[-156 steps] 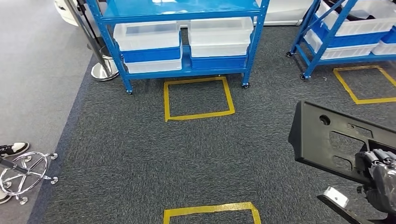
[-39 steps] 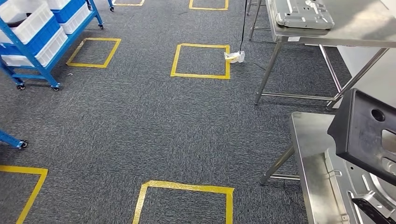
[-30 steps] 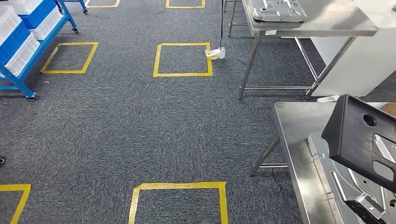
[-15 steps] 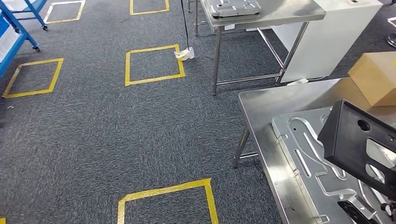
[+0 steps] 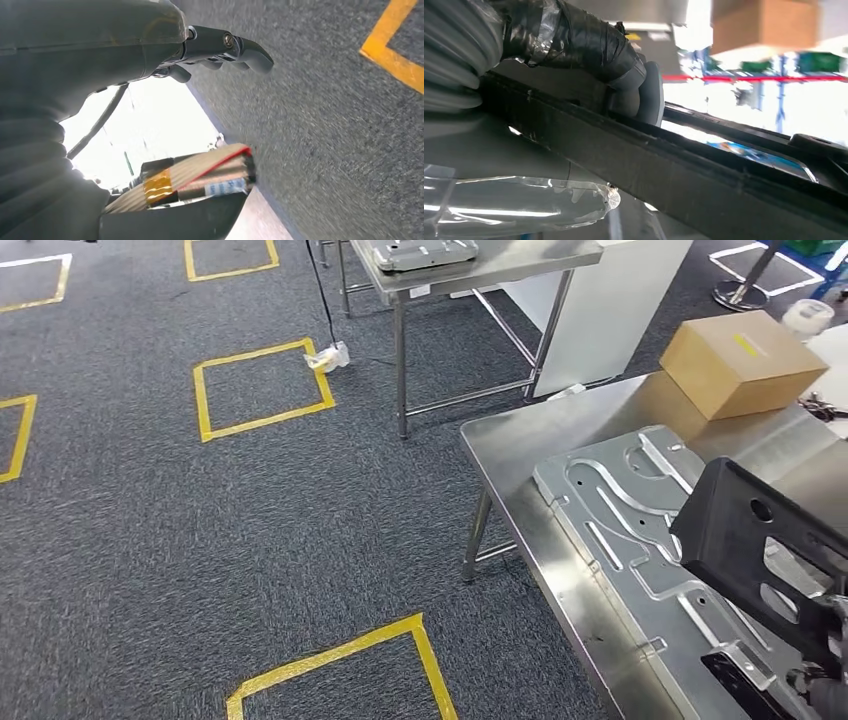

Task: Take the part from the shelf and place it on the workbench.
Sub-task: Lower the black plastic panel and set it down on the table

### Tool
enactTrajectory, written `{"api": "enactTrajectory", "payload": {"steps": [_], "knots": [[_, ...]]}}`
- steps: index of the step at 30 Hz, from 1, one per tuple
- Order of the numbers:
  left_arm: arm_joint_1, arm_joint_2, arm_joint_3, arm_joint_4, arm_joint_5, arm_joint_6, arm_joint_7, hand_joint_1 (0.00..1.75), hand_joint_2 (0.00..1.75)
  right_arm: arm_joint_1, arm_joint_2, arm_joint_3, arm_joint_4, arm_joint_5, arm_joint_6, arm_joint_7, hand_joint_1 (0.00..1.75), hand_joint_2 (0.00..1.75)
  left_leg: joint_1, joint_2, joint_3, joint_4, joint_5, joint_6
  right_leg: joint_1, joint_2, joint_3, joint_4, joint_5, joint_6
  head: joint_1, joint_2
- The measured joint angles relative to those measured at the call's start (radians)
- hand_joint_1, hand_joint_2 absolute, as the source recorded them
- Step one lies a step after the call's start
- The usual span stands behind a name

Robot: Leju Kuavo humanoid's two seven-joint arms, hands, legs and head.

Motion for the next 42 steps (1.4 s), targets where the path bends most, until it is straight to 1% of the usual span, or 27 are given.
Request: {"api": "enactTrajectory", "payload": {"steps": [1, 2, 3, 4, 5, 6, 7, 8, 9, 10, 11, 12, 13, 14, 15, 16, 17, 18, 19, 20, 21, 23, 24, 28, 33, 37, 42], "knots": [[-0.002, 0.0, 0.0, 0.0, -0.003, 0.001, 0.0, 0.0, 1.75, -0.018, 0.01, 0.016, 0.016, 0.002, 0.001, 0.006, 1.75, 1.75, 0.0, 0.013, 0.001, 0.003, -0.003, -0.004, -0.001, -0.017, 0.042, -0.074, 0.03, 0.0, 0.0, 0.0], [-0.003, 0.0, 0.0, 0.0, -0.005, 0.002, -0.002, 0.0, 1.75, -0.038, 0.02, 0.032, 0.035, 0.001, 0.002, 0.012, 1.75, 1.75, -0.002, 0.024, 0.002, 0.005, -0.006, -0.008, 0.002, -0.037, 0.08, -0.14, 0.052, -0.004, 0.0, 0.0], [-0.006, 0.0, 0.001, 0.0, -0.006, 0.004, -0.005, 0.0, 1.75, -0.057, 0.03, 0.046, 0.054, -0.002, 0.005, 0.019, 1.75, 1.75, -0.003, 0.033, 0.003, 0.008, -0.009, -0.014, 0.006, -0.052, 0.107, -0.189, 0.065, -0.009, 0.0, 0.0], [-0.008, 0.0, 0.001, 0.0, -0.007, 0.005, -0.007, 0.0, 1.75, -0.077, 0.042, 0.057, 0.075, -0.008, 0.008, 0.027, 1.75, 1.75, -0.004, 0.042, 0.006, 0.01, -0.011, -0.02, 0.011, -0.061, 0.118, -0.212, 0.068, -0.015, -0.001, 0.0], [-0.011, -0.001, 0.002, 0.0, -0.008, 0.006, -0.009, 0.0, 1.75, -0.098, 0.054, 0.067, 0.098, -0.014, 0.012, 0.033, 1.75, 1.75, -0.004, 0.05, 0.008, 0.009, -0.012, -0.025, 0.016, -0.057, 0.117, -0.212, 0.068, -0.022, -0.001, 0.0], [-0.015, -0.001, 0.002, 0.0, -0.008, 0.005, -0.01, 0.0, 1.75, -0.12, 0.065, 0.076, 0.126, -0.023, 0.015, 0.039, 1.75, 1.75, -0.003, 0.059, 0.01, 0.009, -0.013, -0.031, 0.017, -0.047, 0.115, -0.215, 0.07, -0.028, -0.001, 0.0], [-0.018, -0.001, 0.002, 0.0, -0.009, 0.004, -0.01, 0.0, 1.75, -0.144, 0.077, 0.085, 0.157, -0.033, 0.016, 0.041, 1.75, 1.75, -0.001, 0.058, 0.012, 0.011, -0.017, -0.038, 0.015, -0.038, 0.115, -0.218, 0.073, -0.034, -0.001, 0.0], [-0.02, -0.002, 0.002, 0.0, -0.009, 0.003, -0.015, 0.0, 1.75, -0.173, 0.089, 0.093, 0.19, -0.043, 0.016, 0.043, 1.75, 1.75, 0.002, 0.038, 0.007, 0.025, -0.027, -0.044, 0.013, -0.029, 0.115, -0.222, 0.077, -0.041, -0.001, 0.0], [-0.021, -0.002, 0.002, 0.0, -0.009, 0.004, -0.027, 0.0, 1.75, -0.206, 0.1, 0.102, 0.225, -0.053, 0.017, 0.046, 1.75, 1.75, 0.004, 0.009, -0.006, 0.055, -0.048, -0.05, 0.01, -0.021, 0.114, -0.225, 0.081, -0.048, -0.001, 0.0], [-0.022, -0.002, 0.002, 0.0, -0.009, 0.006, -0.046, 0.0, 1.75, -0.243, 0.111, 0.111, 0.257, -0.062, 0.021, 0.05, 1.75, 1.75, 0.007, -0.026, -0.031, 0.107, -0.077, -0.054, 0.007, -0.013, 0.111, -0.227, 0.084, -0.053, -0.002, 0.0], [-0.024, -0.002, 0.002, 0.0, -0.008, 0.008, -0.066, 0.0, 1.75, -0.282, 0.119, 0.118, 0.289, -0.069, 0.028, 0.055, 1.75, 1.75, 0.008, -0.053, -0.066, 0.173, -0.11, -0.057, 0.007, -0.006, 0.107, -0.227, 0.086, -0.057, -0.003, 0.0], [-0.026, -0.003, 0.002, 0.0, -0.007, 0.011, -0.082, 0.0, 1.75, -0.32, 0.127, 0.124, 0.319, -0.076, 0.038, 0.06, 1.75, 1.75, 0.009, -0.063, -0.101, 0.24, -0.136, -0.058, 0.007, 0.001, 0.103, -0.225, 0.087, -0.059, -0.003, 0.0], [-0.029, -0.003, 0.002, 0.0, -0.007, 0.013, -0.093, 0.0, 1.75, -0.357, 0.134, 0.13, 0.354, -0.081, 0.048, 0.062, 1.75, 1.75, 0.01, -0.067, -0.128, 0.288, -0.146, -0.06, 0.008, 0.008, 0.101, -0.223, 0.088, -0.06, -0.004, 0.0], [-0.031, -0.003, 0.002, 0.0, -0.007, 0.015, -0.099, 0.0, 1.75, -0.391, 0.14, 0.136, 0.394, -0.086, 0.056, 0.061, 1.75, 1.75, 0.01, -0.067, -0.138, 0.3, -0.136, -0.06, 0.008, 0.014, 0.099, -0.22, 0.088, -0.06, -0.004, 0.0], [-0.033, -0.003, 0.002, 0.0, -0.006, 0.016, -0.105, 0.0, 1.75, -0.424, 0.147, 0.142, 0.436, -0.09, 0.06, 0.057, 1.75, 1.75, 0.011, -0.067, -0.129, 0.272, -0.106, -0.06, 0.008, 0.019, 0.099, -0.217, 0.088, -0.059, -0.004, 0.0], [-0.034, -0.002, 0.002, 0.0, -0.006, 0.017, -0.111, 0.0, 1.75, -0.456, 0.154, 0.149, 0.481, -0.093, 0.063, 0.052, 1.75, 1.75, 0.012, -0.068, -0.105, 0.213, -0.066, -0.059, 0.008, 0.024, 0.099, -0.214, 0.087, -0.057, -0.004, 0.0], [-0.035, -0.002, 0.002, 0.0, -0.006, 0.017, -0.114, 0.0, 1.75, -0.485, 0.16, 0.155, 0.524, -0.095, 0.064, 0.047, 1.75, 1.75, 0.013, -0.07, -0.076, 0.145, -0.032, -0.057, 0.007, 0.027, 0.098, -0.211, 0.086, -0.054, -0.004, 0.0], [-0.036, -0.002, 0.002, 0.0, -0.006, 0.016, -0.116, 0.0, 1.75, -0.51, 0.165, 0.16, 0.563, -0.096, 0.064, 0.043, 1.75, 1.75, 0.012, -0.073, -0.053, 0.089, -0.009, -0.054, 0.009, 0.031, 0.095, -0.206, 0.084, -0.049, -0.004, 0.0], [-0.036, -0.002, 0.002, 0.0, -0.006, 0.015, -0.117, 0.0, 1.75, -0.534, 0.171, 0.165, 0.602, -0.098, 0.064, 0.041, 1.75, 1.75, 0.012, -0.075, -0.041, 0.054, 0.002, -0.05, 0.011, 0.033, 0.092, -0.203, 0.085, -0.043, -0.003, 0.0], [-0.037, -0.003, 0.003, 0.0, -0.006, 0.012, -0.118, 0.0, 1.75, -0.557, 0.176, 0.17, 0.638, -0.099, 0.064, 0.038, 1.75, 1.75, 0.011, -0.077, -0.038, 0.04, 0.003, -0.047, 0.013, 0.035, 0.088, -0.201, 0.085, -0.042, -0.003, 0.0], [-0.038, -0.003, 0.003, 0.0, -0.005, 0.008, -0.118, 0.0, 1.75, -0.578, 0.181, 0.176, 0.674, -0.101, 0.065, 0.036, 1.75, 1.75, 0.01, -0.077, -0.039, 0.036, 0.007, -0.044, 0.015, 0.036, 0.086, -0.2, 0.086, -0.043, -0.003, 0.0], [-0.039, -0.003, 0.003, 0.0, -0.004, 0.003, -0.118, 0.0, 1.75, -0.616, 0.191, 0.19, 0.744, -0.103, 0.066, 0.03, 1.75, 1.75, 0.009, -0.078, -0.041, 0.034, 0.011, -0.041, 0.015, 0.035, 0.085, -0.202, 0.088, -0.052, -0.003, 0.0], [-0.039, -0.003, 0.003, 0.0, -0.004, 0.002, -0.118, 0.0, 1.75, -0.63, 0.196, 0.197, 0.775, -0.103, 0.067, 0.028, 1.75, 1.75, 0.009, -0.078, -0.041, 0.034, 0.012, -0.039, 0.015, 0.035, 0.085, -0.204, 0.091, -0.051, -0.003, 0.0], [-0.04, -0.003, 0.003, 0.0, -0.004, 0.001, -0.118, 0.0, 1.75, -0.671, 0.213, 0.218, 0.858, -0.103, 0.068, 0.024, 1.75, 1.75, 0.007, -0.081, -0.046, 0.035, 0.014, -0.034, 0.014, 0.032, 0.087, -0.213, 0.096, -0.043, -0.003, 0.0], [-0.041, -0.005, 0.006, 0.0, 0.011, -0.013, -0.131, 0.0, 1.75, -0.707, 0.24, 0.252, 0.937, -0.096, 0.081, 0.01, 1.75, 1.75, 0.007, -0.08, -0.048, 0.035, 0.014, -0.033, 0.014, 0.033, 0.087, -0.217, 0.099, -0.038, -0.003, 0.0], [-0.044, -0.007, 0.012, 0.0, 0.016, -0.02, -0.137, 0.0, 1.75, -0.721, 0.277, 0.303, 0.986, -0.073, 0.098, 0.009, 0.0, 0.0, 0.008, -0.08, -0.047, 0.035, 0.013, -0.032, 0.014, 0.033, 0.086, -0.218, 0.099, -0.03, -0.003, 0.0], [-0.046, -0.008, 0.013, 0.0, 0.017, -0.032, -0.143, 0.0, 1.75, -0.742, 0.315, 0.361, 1.024, -0.063, 0.106, 0.01, 0.0, 0.0, 0.009, -0.079, -0.046, 0.035, 0.013, -0.032, 0.015, 0.033, 0.085, -0.217, 0.099, -0.029, -0.003, 0.0]]}}
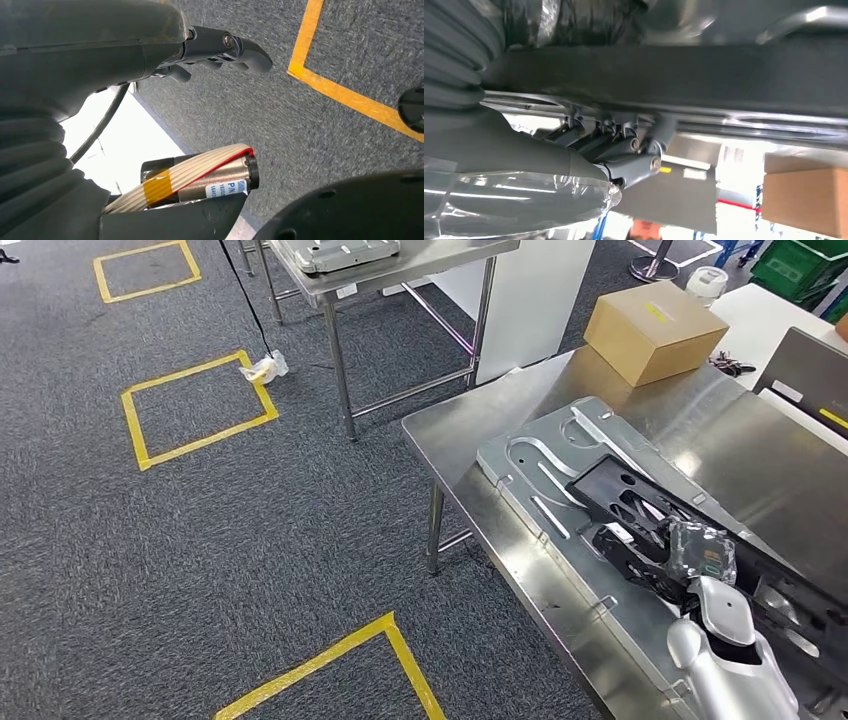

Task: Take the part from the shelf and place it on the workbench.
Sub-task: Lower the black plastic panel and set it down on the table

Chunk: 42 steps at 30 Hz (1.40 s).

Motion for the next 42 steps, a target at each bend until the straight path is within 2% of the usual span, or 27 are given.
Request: {"api": "enactTrajectory", "payload": {"steps": [3, 7, 11, 23, 30, 34, 36, 40, 42], "knots": [[0.0, 0.0, 0.0, 0.0, 0.0, -0.003, 0.001, 0.0, 1.75, -0.019, 0.009, 0.017, 0.014, 0.0, 0.003, -0.002, 0.0, 0.0, 0.001, 0.001, 0.001, 0.0, 0.0, 0.0, 0.001, 0.001, 0.0, 0.001, 0.0, 0.0, 0.0, 0.0], [0.0, -0.003, 0.0, 0.0, 0.0, 0.014, 0.002, 0.0, 0.0, -0.032, 0.014, 0.041, 0.021, -0.01, 0.009, -0.01, 0.0, 0.0, 0.002, 0.003, 0.002, 0.0, 0.0, -0.001, 0.002, 0.003, 0.0, 0.003, 0.0, 0.0, 0.0, 0.0], [0.0, -0.005, 0.0, 0.0, 0.008, 0.006, 0.01, 0.0, 0.0, -0.031, 0.024, 0.076, -0.02, -0.01, 0.017, -0.017, 0.0, 0.0, 0.002, 0.003, 0.0, 0.0, 0.002, -0.002, 0.001, 0.002, -0.003, 0.005, 0.0, 0.0, 0.0, 0.0], [0.003, -0.02, 0.0, 0.0, 0.012, 0.003, 0.012, 0.0, 0.0, -0.031, 0.02, 0.142, -0.359, -0.043, 0.036, 0.025, 0.0, 0.0, 0.002, 0.002, -0.001, 0.0, 0.003, -0.002, 0.001, 0.002, -0.004, 0.006, 0.0, 0.0, 0.0, 0.0], [0.005, -0.024, 0.0, 0.0, 0.012, 0.001, 0.008, 0.0, 0.0, -0.003, 0.007, 0.163, -0.563, -0.078, -0.008, -0.037, 0.0, 0.0, 0.001, 0.002, -0.001, 0.0, 0.003, -0.002, 0.001, 0.002, -0.004, 0.006, 0.0, 0.0, 0.0, 0.0], [0.003, -0.014, -0.005, 0.0, 0.003, -0.014, 0.014, 0.0, 0.0, -0.009, 0.047, 0.246, -0.649, -0.011, -0.013, -0.038, 0.0, 1.75, -0.001, 0.003, -0.002, 0.001, 0.002, -0.002, -0.001, 0.004, -0.005, 0.005, 0.001, 0.001, 0.0, 0.0], [-0.002, -0.001, -0.01, 0.0, -0.001, -0.036, 0.024, 0.0, 0.0, -0.023, 0.076, 0.3, -0.671, 0.013, -0.016, -0.034, 0.0, 1.75, -0.003, 0.003, -0.002, 0.002, 0.002, -0.001, -0.004, 0.003, -0.005, 0.005, 0.001, 0.002, 0.0, 0.0], [-0.007, 0.022, -0.016, 0.0, -0.001, -0.062, 0.038, 0.0, 0.0, -0.053, 0.107, 0.382, -0.717, 0.025, -0.018, -0.033, 0.0, 0.0, -0.001, -0.001, -0.002, -0.002, 0.008, 0.005, -0.004, -0.003, -0.004, 0.004, 0.003, 0.006, 0.0, 0.0], [-0.007, 0.025, -0.02, 0.0, 0.0, -0.061, 0.037, 0.0, 0.0, -0.066, 0.109, 0.411, -0.745, 0.035, -0.018, -0.032, 0.0, 0.0, 0.005, -0.002, 0.002, -0.015, 0.017, 0.013, -0.003, -0.01, -0.013, 0.028, -0.019, 0.01, 0.0, 0.0]]}}
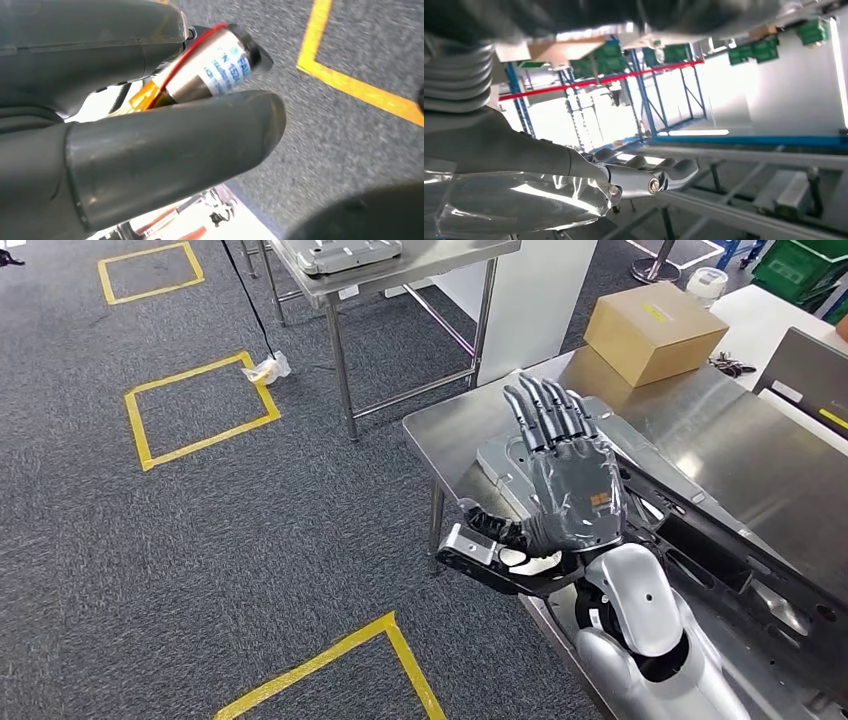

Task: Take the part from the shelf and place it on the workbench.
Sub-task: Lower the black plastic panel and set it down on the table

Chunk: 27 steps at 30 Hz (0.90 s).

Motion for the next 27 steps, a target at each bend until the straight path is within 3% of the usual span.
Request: {"api": "enactTrajectory", "payload": {"steps": [4, 5, 6, 8, 10, 13, 16, 20, 22, 24, 25, 26, 27], "knots": [[0.002, 0.003, -0.005, 0.0, 0.0, 0.004, -0.007, 0.0, 0.0, -0.01, -0.002, 0.043, -0.033, 0.037, 0.001, 0.012, 0.0, 1.75, 0.002, -0.004, -0.004, -0.006, 0.007, 0.006, -0.001, -0.009, -0.093, 0.217, -0.117, 0.005, 0.0, 0.0], [0.002, 0.004, -0.006, 0.0, 0.0, 0.004, -0.012, 0.0, 0.0, -0.009, -0.002, 0.053, -0.04, 0.053, 0.0, 0.017, 0.0, 1.75, 0.003, -0.009, -0.005, -0.005, 0.007, 0.006, -0.002, -0.009, -0.104, 0.246, -0.122, 0.006, 0.0, 0.0], [0.003, 0.004, -0.007, 0.0, 0.0, 0.005, -0.016, 0.0, 0.0, -0.008, -0.003, 0.062, -0.048, 0.069, -0.001, 0.021, 0.0, 1.75, 0.003, -0.014, -0.006, -0.003, 0.007, 0.004, -0.002, -0.009, -0.098, 0.239, -0.109, 0.006, 0.0, 0.0], [0.003, 0.001, -0.008, 0.0, 0.0, 0.009, -0.027, 0.0, 0.0, -0.002, -0.014, 0.08, -0.079, 0.088, -0.014, 0.023, 0.0, 1.75, 0.004, -0.029, -0.006, 0.003, 0.004, -0.001, -0.005, 0.002, -0.034, 0.122, -0.048, 0.003, 0.0, 0.0], [0.001, -0.003, -0.009, 0.0, 0.0, 0.015, -0.044, 0.0, 0.0, 0.017, -0.046, 0.098, -0.131, 0.094, -0.048, 0.015, 0.0, 1.75, 0.004, -0.047, -0.01, 0.01, 0.002, -0.012, -0.006, 0.024, 0.025, 0.011, -0.015, -0.003, 0.0, 0.0], [0.006, -0.007, -0.014, 0.0, 0.0, 0.024, -0.072, 0.0, 0.0, 0.055, -0.112, 0.121, -0.212, 0.095, -0.091, 0.002, 0.0, 1.75, 0.006, -0.071, -0.017, 0.007, 0.006, -0.032, 0.0, 0.019, 0.037, -0.015, -0.017, -0.016, 0.0, 0.0], [0.011, -0.009, -0.021, 0.0, 0.0, 0.027, -0.089, 0.0, 0.0, 0.072, -0.149, 0.133, -0.258, 0.095, -0.103, -0.002, 0.0, 1.75, 0.008, -0.054, -0.023, 0.021, -0.008, -0.045, -0.005, -0.001, 0.045, -0.029, -0.01, -0.036, -0.001, 0.0], [0.011, -0.009, -0.023, 0.0, -0.001, 0.026, -0.086, 0.0, 0.0, 0.077, -0.157, 0.136, -0.269, 0.091, -0.106, -0.004, 0.0, 1.75, 0.007, -0.035, -0.033, 0.044, -0.024, -0.047, -0.005, -0.007, 0.047, -0.033, -0.01, -0.042, -0.003, 0.0], [0.01, -0.009, -0.025, 0.0, -0.003, 0.02, -0.068, 0.0, 0.0, 0.088, -0.166, 0.137, -0.275, 0.075, -0.111, -0.014, 0.0, 1.75, 0.007, -0.022, -0.057, 0.095, -0.053, -0.049, -0.004, -0.014, 0.049, -0.034, -0.01, -0.046, -0.004, 0.0], [0.019, -0.009, -0.028, 0.0, -0.006, 0.006, -0.035, 0.0, 0.0, 0.136, -0.186, 0.145, -0.275, 0.046, -0.135, -0.041, 0.0, 1.75, 0.008, -0.006, -0.106, 0.198, -0.084, -0.054, 0.001, -0.043, 0.048, -0.031, -0.014, -0.05, -0.005, 0.0], [0.024, -0.008, -0.029, 0.0, -0.008, 0.0, -0.023, 0.0, 0.0, 0.159, -0.195, 0.15, -0.273, 0.035, -0.147, -0.052, 0.0, 1.75, 0.008, 0.002, -0.109, 0.205, -0.077, -0.055, 0.003, -0.059, 0.049, -0.029, -0.016, -0.05, -0.005, 0.0], [0.03, -0.007, -0.03, 0.0, -0.009, -0.004, -0.016, 0.0, 0.0, 0.179, -0.203, 0.155, -0.271, 0.029, -0.158, -0.062, 0.0, 1.75, 0.008, 0.016, -0.091, 0.175, -0.054, -0.054, 0.004, -0.074, 0.05, -0.027, -0.019, -0.049, -0.005, 0.0], [0.031, -0.006, -0.031, 0.0, -0.009, -0.007, -0.015, 0.0, 0.0, 0.183, -0.205, 0.158, -0.271, 0.026, -0.159, -0.063, 0.0, 1.75, 0.004, 0.034, -0.054, 0.105, -0.029, -0.05, 0.007, -0.083, 0.052, -0.025, -0.022, -0.046, -0.005, 0.0]]}}
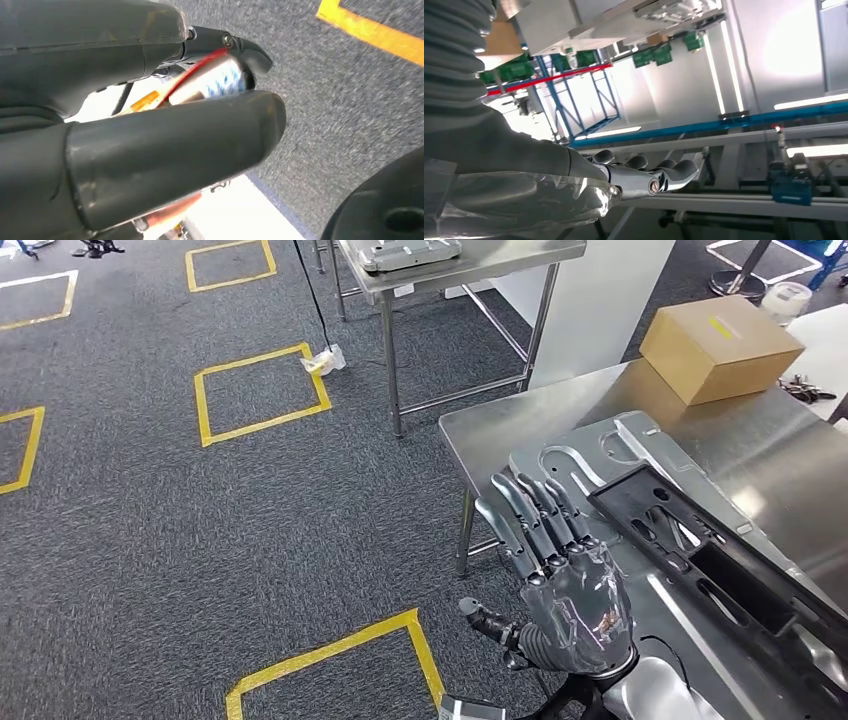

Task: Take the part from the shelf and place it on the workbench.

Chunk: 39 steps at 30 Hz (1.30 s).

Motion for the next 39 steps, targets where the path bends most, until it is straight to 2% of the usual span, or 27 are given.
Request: {"api": "enactTrajectory", "payload": {"steps": [2, 3, 5, 7, 9, 10, 11, 12, 13, 14, 16, 18, 20, 21, 22, 24, 26, 27, 28, 29, 31, 32, 33, 35, 36, 37, 39], "knots": [[-0.001, 0.003, 0.0, 0.0, 0.0, -0.003, 0.005, 0.0, 0.0, 0.005, -0.005, 0.004, 0.0, -0.01, 0.001, -0.004, 0.0, 1.75, -0.008, 0.021, 0.043, -0.087, 0.024, 0.012, 0.004, -0.016, 0.002, 0.002, -0.004, 0.01, 0.001, 0.0], [-0.001, 0.004, 0.0, 0.0, -0.001, -0.005, 0.008, 0.0, 0.0, 0.006, -0.007, 0.007, 0.0, -0.016, 0.003, -0.006, 0.0, 1.75, -0.011, 0.019, 0.044, -0.096, 0.023, 0.017, 0.005, -0.024, 0.003, 0.002, -0.004, 0.014, 0.001, 0.0], [0.001, 0.005, 0.0, 0.0, -0.001, -0.006, 0.017, 0.0, 0.0, 0.006, -0.009, 0.011, -0.001, -0.028, 0.005, -0.009, 0.0, 1.75, -0.009, -0.002, 0.043, -0.103, 0.031, 0.028, 0.004, -0.034, 0.007, 0.001, -0.006, 0.025, 0.001, 0.0], [0.0, 0.005, 0.0, 0.0, -0.001, -0.005, 0.024, 0.0, 0.0, 0.008, -0.016, 0.014, -0.002, -0.037, 0.006, -0.01, 0.0, 1.75, -0.004, -0.019, 0.047, -0.114, 0.04, 0.041, 0.001, -0.003, -0.004, 0.037, -0.037, 0.034, 0.002, 0.0], [-0.002, 0.005, 0.0, 0.0, -0.001, -0.005, 0.025, 0.0, 0.0, 0.013, -0.025, 0.017, -0.002, -0.046, 0.007, -0.01, 0.0, 1.75, -0.002, -0.035, 0.047, -0.118, 0.046, 0.049, -0.002, 0.045, -0.053, 0.148, -0.103, 0.039, 0.003, 0.0], [-0.002, 0.005, 0.0, 0.0, -0.001, -0.004, 0.025, 0.0, 0.0, 0.016, -0.029, 0.019, -0.002, -0.05, 0.008, -0.01, 0.0, 1.75, -0.003, -0.045, 0.044, -0.117, 0.047, 0.051, -0.003, 0.056, -0.084, 0.214, -0.132, 0.04, 0.003, 0.0], [-0.002, 0.005, 0.0, 0.0, -0.001, -0.004, 0.025, 0.0, 0.0, 0.02, -0.033, 0.02, -0.002, -0.052, 0.009, -0.01, 0.0, 1.75, -0.003, -0.056, 0.042, -0.116, 0.047, 0.052, -0.003, 0.061, -0.107, 0.261, -0.145, 0.041, 0.003, 0.0], [-0.002, 0.005, 0.0, 0.0, -0.001, -0.004, 0.025, 0.0, 0.0, 0.023, -0.037, 0.021, -0.002, -0.054, 0.01, -0.01, 0.0, 1.75, -0.004, -0.068, 0.041, -0.114, 0.048, 0.052, -0.004, 0.063, -0.114, 0.274, -0.137, 0.041, 0.003, 0.0], [-0.002, 0.005, 0.0, 0.0, -0.001, -0.003, 0.025, 0.0, 0.0, 0.024, -0.039, 0.022, -0.002, -0.056, 0.01, -0.01, 0.0, 1.75, -0.004, -0.081, 0.04, -0.111, 0.047, 0.051, -0.004, 0.066, -0.101, 0.246, -0.111, 0.039, 0.003, 0.0], [-0.002, 0.005, 0.0, 0.0, -0.001, -0.003, 0.025, 0.0, 0.0, 0.024, -0.041, 0.023, -0.002, -0.059, 0.012, -0.01, 0.0, 1.75, -0.004, -0.094, 0.04, -0.108, 0.047, 0.05, -0.005, 0.076, -0.072, 0.186, -0.072, 0.037, 0.003, 0.0], [-0.004, 0.005, 0.0, 0.0, -0.001, -0.002, 0.025, 0.0, 0.0, 0.024, -0.046, 0.023, -0.002, -0.065, 0.015, -0.01, 0.0, 1.75, -0.003, -0.116, 0.037, -0.1, 0.045, 0.044, -0.007, 0.12, -0.013, 0.059, -0.02, 0.031, 0.003, 0.0], [-0.006, 0.005, 0.0, 0.0, -0.002, 0.0, 0.021, 0.0, 0.0, 0.023, -0.048, 0.023, -0.002, -0.07, 0.018, -0.011, 0.0, 1.75, -0.001, -0.138, 0.028, -0.098, 0.048, 0.033, -0.006, 0.142, 0.008, 0.008, -0.012, 0.028, 0.002, 0.0], [-0.004, 0.005, 0.0, 0.0, -0.002, 0.001, 0.017, 0.0, 0.0, 0.02, -0.049, 0.022, -0.002, -0.075, 0.021, -0.011, 0.0, 1.75, 0.001, -0.154, 0.023, -0.1, 0.052, 0.02, -0.005, 0.121, 0.011, 0.0, -0.008, 0.021, 0.002, 0.0], [-0.003, 0.005, 0.0, 0.0, -0.002, 0.003, 0.015, 0.0, 0.0, 0.018, -0.05, 0.022, -0.002, -0.078, 0.024, -0.011, 0.0, 1.75, 0.001, -0.141, 0.019, -0.094, 0.048, 0.015, -0.007, 0.109, 0.014, -0.006, -0.004, 0.015, 0.002, 0.0], [-0.003, 0.004, 0.0, 0.0, -0.003, 0.004, 0.014, 0.0, 0.0, 0.017, -0.05, 0.022, -0.003, -0.081, 0.028, -0.012, 0.0, 1.75, -0.001, -0.116, 0.009, -0.074, 0.035, 0.011, -0.008, 0.096, 0.018, -0.013, -0.001, 0.007, 0.001, 0.0], [-0.006, 0.004, 0.0, 0.0, -0.003, 0.009, 0.011, 0.0, 0.0, 0.015, -0.051, 0.021, -0.003, -0.085, 0.034, -0.012, 0.0, 1.75, 0.0, -0.058, -0.035, 0.02, -0.021, 0.003, -0.006, 0.066, 0.022, -0.02, 0.0, -0.005, -0.001, 0.0], [-0.01, 0.004, 0.0, 0.0, -0.005, 0.011, 0.009, 0.0, 0.0, 0.015, -0.052, 0.021, -0.003, -0.088, 0.038, -0.012, 0.0, 1.75, 0.006, -0.04, -0.088, 0.131, -0.069, -0.004, -0.001, 0.037, 0.023, -0.019, -0.002, -0.009, -0.001, 0.0], [-0.011, 0.003, 0.0, 0.0, -0.006, 0.012, 0.008, 0.0, 0.0, 0.015, -0.052, 0.021, -0.003, -0.089, 0.041, -0.012, 0.0, 1.75, 0.008, -0.038, -0.097, 0.153, -0.071, -0.007, 0.0, 0.023, 0.023, -0.018, -0.003, -0.009, -0.001, 0.0], [-0.011, 0.003, 0.0, 0.0, -0.008, 0.012, 0.006, 0.0, 0.0, 0.014, -0.053, 0.021, -0.003, -0.09, 0.043, -0.012, 0.0, 1.75, 0.009, -0.034, -0.087, 0.138, -0.055, -0.009, 0.001, 0.009, 0.023, -0.017, -0.005, -0.007, -0.001, 0.0], [-0.011, 0.003, 0.0, 0.0, -0.01, 0.012, 0.006, 0.0, 0.0, 0.013, -0.053, 0.021, -0.003, -0.092, 0.045, -0.012, 0.0, 1.75, 0.01, -0.024, -0.058, 0.089, -0.025, -0.009, 0.001, -0.003, 0.023, -0.014, -0.008, -0.005, -0.001, 0.0], [-0.01, 0.004, -0.001, 0.0, -0.014, 0.012, 0.005, 0.0, 0.0, 0.01, -0.054, 0.021, -0.003, -0.096, 0.05, -0.012, 0.0, 1.75, 0.006, 0.015, 0.01, -0.038, 0.02, -0.003, 0.003, -0.024, 0.024, -0.006, -0.015, 0.003, -0.001, 0.0], [-0.01, 0.004, -0.001, 0.0, -0.015, 0.012, 0.005, 0.0, 0.0, 0.009, -0.054, 0.02, -0.003, -0.098, 0.051, -0.012, 0.0, 1.75, 0.002, 0.028, 0.029, -0.076, 0.03, 0.002, 0.005, -0.032, 0.024, -0.003, -0.018, 0.008, -0.001, 0.0], [-0.01, 0.005, -0.001, 0.0, -0.015, 0.013, 0.005, 0.0, 0.0, 0.007, -0.054, 0.02, -0.003, -0.1, 0.053, -0.012, 0.0, 1.75, -0.003, 0.033, 0.036, -0.093, 0.03, 0.008, 0.008, -0.04, 0.025, -0.002, -0.02, 0.013, -0.001, 0.0], [-0.008, 0.006, -0.001, 0.0, -0.016, 0.013, 0.004, 0.0, 0.0, 0.005, -0.055, 0.019, -0.003, -0.102, 0.054, -0.012, 0.0, 1.75, -0.006, 0.01, 0.034, -0.096, 0.035, 0.021, 0.007, -0.054, 0.027, -0.003, -0.023, 0.023, -0.001, 0.0], [-0.007, 0.006, -0.001, 0.0, -0.016, 0.013, 0.004, 0.0, 0.0, 0.003, -0.055, 0.019, -0.003, -0.103, 0.054, -0.012, 0.0, 1.75, -0.005, -0.001, 0.034, -0.1, 0.038, 0.027, 0.005, -0.044, 0.028, 0.001, -0.028, 0.03, 0.0, 0.0], [-0.007, 0.006, -0.001, 0.0, -0.016, 0.013, 0.004, 0.0, 0.0, 0.002, -0.055, 0.019, -0.003, -0.104, 0.054, -0.012, 0.0, 1.75, -0.003, -0.01, 0.036, -0.105, 0.042, 0.034, 0.001, -0.021, 0.023, 0.018, -0.043, 0.035, 0.0, 0.0], [-0.009, 0.006, -0.001, 0.0, -0.016, 0.013, 0.004, 0.0, 0.0, 0.002, -0.057, 0.017, -0.003, -0.105, 0.054, -0.012, 0.0, 1.75, 0.0, -0.026, 0.036, -0.11, 0.047, 0.043, -0.004, 0.037, -0.019, 0.111, -0.1, 0.04, 0.0, 0.0]]}}
